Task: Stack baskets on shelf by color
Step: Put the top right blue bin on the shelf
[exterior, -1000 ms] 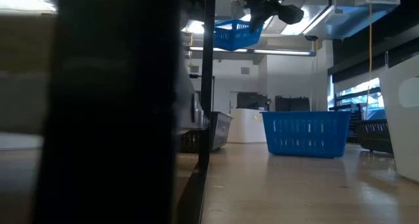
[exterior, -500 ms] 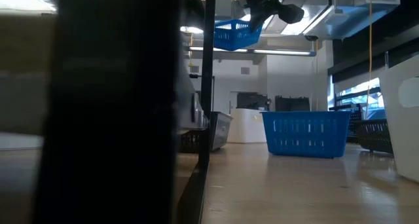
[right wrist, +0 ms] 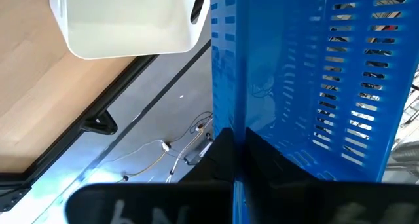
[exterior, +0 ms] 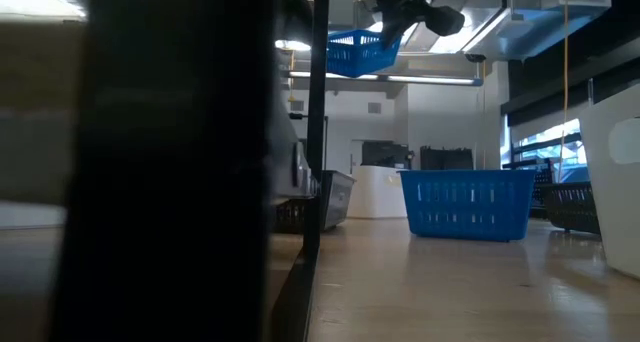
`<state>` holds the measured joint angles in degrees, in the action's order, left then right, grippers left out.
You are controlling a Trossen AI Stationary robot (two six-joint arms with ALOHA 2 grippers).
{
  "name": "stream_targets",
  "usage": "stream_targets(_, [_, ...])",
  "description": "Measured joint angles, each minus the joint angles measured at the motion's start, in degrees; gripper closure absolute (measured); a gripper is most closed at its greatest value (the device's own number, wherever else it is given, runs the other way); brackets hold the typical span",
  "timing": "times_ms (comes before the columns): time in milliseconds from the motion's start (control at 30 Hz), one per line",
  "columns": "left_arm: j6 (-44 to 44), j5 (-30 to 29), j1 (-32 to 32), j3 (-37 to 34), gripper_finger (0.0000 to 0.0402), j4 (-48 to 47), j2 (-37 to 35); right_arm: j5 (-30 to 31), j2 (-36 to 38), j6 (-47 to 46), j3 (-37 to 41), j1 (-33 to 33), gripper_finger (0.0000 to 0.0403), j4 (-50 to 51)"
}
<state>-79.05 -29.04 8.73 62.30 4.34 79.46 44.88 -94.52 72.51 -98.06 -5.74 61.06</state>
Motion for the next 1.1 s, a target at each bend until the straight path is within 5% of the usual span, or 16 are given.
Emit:
stream_targets(833, [-1.9, 0.1, 1.2, 0.0, 0.0330, 1.0, 0.0, -1.6, 0.0, -0.1, 0.0, 0.0, 0.0400, 0.0])
stream_targets(1100, [0.8, 4.2, 2.3, 0.0, 0.0330, -1.0, 0.0, -1.6, 0.0, 0.1, 0.0, 0.0, 0.0400, 0.0])
